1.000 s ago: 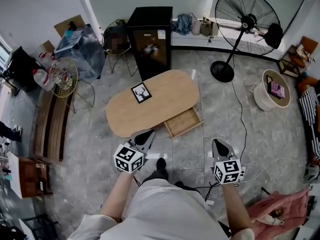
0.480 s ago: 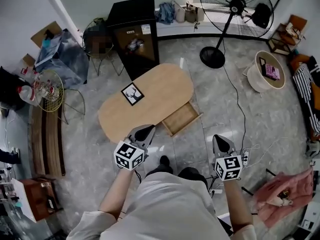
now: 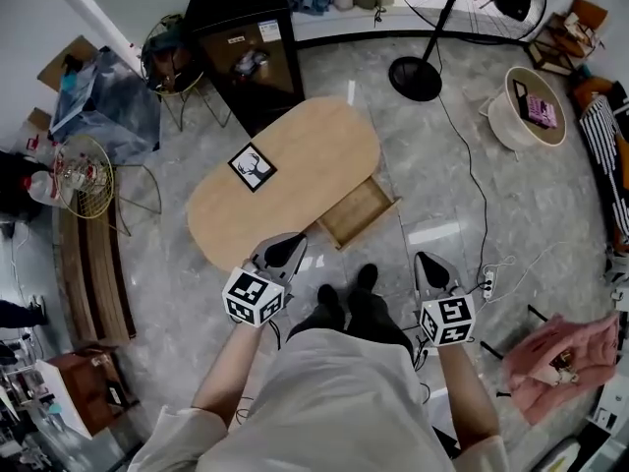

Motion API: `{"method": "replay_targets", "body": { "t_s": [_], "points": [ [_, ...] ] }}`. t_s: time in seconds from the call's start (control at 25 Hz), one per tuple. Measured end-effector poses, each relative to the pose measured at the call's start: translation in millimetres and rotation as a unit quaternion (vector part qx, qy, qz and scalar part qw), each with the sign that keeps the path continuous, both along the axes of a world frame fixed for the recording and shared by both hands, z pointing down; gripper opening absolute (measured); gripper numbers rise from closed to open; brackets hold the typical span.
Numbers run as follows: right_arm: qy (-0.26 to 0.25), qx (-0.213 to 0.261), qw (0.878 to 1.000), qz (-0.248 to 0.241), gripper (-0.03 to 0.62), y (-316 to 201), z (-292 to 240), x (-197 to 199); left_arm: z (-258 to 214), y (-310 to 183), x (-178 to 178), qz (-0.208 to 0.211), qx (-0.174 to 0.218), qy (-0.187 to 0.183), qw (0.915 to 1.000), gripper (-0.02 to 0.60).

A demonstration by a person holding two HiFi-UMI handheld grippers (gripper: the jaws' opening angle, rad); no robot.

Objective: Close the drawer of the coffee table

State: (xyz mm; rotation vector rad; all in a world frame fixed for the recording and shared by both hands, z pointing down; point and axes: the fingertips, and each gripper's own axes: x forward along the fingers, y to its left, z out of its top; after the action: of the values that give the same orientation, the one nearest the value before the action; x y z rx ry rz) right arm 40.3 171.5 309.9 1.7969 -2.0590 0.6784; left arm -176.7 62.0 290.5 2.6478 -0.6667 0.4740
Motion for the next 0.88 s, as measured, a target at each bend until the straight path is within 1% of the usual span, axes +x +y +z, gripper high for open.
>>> {"method": "replay_targets", "body": {
  "t_s": [0.16,0.48,0.68,0.88],
  "points": [
    [-0.014,-0.015,1.0,-0.01,0.011,-12,24,11,18,-9,19,0.002,-0.009,-0.008,0.9999,0.006],
    [-0.046,-0.048,0.997,-0.026,0.011,-42,85,40,61,-30,56,-0.014,-0.032,-0.031,0.9989,0.006],
    [-0.069,-0.076,0.994,-0.044,0.011,-57,129,56,95,-42,82,-0.021,-0.05,-0.043,0.9976,0.006],
    [-0.109,-0.104,0.987,-0.059,0.011,-72,177,60,129,-57,101,-0.03,-0.067,-0.054,0.9958,0.006]
  ]
}}
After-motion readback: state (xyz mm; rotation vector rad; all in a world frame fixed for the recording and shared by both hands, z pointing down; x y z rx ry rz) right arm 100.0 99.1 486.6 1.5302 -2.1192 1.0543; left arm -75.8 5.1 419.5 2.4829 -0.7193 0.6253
